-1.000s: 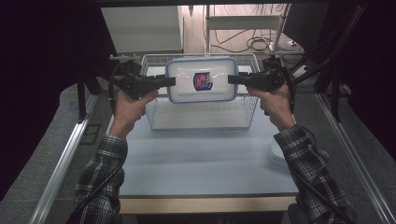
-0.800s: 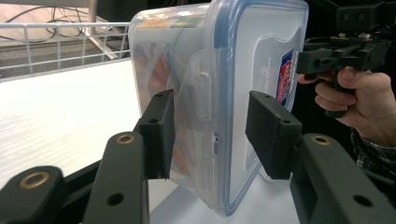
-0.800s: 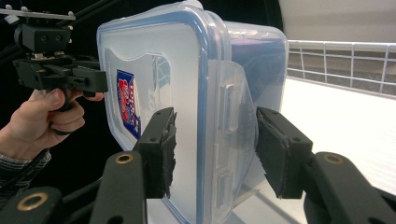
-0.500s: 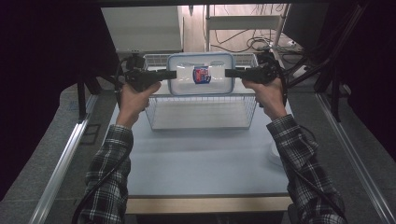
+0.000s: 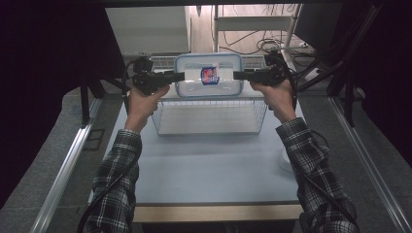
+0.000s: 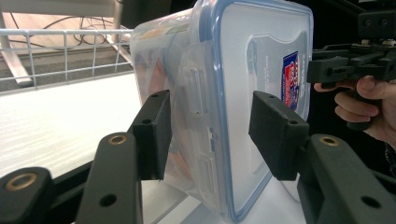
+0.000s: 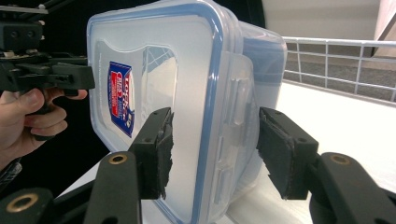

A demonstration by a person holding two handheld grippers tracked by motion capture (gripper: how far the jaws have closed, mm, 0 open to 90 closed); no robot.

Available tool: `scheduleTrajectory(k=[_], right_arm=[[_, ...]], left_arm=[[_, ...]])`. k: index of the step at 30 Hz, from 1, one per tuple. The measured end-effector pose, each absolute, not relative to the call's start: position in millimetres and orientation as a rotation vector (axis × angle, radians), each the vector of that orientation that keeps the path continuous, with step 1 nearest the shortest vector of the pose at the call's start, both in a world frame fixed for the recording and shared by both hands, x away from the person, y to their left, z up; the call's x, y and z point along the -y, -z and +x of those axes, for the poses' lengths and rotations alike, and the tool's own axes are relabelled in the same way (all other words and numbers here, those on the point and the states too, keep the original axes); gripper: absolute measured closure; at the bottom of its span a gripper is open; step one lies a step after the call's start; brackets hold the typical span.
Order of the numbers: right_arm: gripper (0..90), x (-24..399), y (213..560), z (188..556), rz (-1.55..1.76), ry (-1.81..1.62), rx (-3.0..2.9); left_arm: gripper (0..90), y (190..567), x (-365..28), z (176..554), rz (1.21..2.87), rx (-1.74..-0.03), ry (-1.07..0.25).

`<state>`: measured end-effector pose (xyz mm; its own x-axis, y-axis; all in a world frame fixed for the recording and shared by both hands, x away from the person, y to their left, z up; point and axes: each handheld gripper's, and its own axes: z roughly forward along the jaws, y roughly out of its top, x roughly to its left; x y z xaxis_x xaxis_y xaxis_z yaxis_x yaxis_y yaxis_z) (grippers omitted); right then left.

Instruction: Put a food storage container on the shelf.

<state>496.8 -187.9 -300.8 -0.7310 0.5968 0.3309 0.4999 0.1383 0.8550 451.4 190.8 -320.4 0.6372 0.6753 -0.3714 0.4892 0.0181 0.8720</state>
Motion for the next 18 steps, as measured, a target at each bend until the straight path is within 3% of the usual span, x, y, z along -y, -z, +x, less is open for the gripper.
scheduleTrajectory(k=[7, 18], right_arm=[[44.7, 186, 303, 497, 1.115, -1.656, -2.289], [45.4, 184, 309, 500, 1.133, -1.580, -2.302]], left_arm=[[39.6, 323, -180, 450, 1.682, -0.981, -0.291], [44.7, 331, -188, 453, 1.637, -1.021, -0.261]])
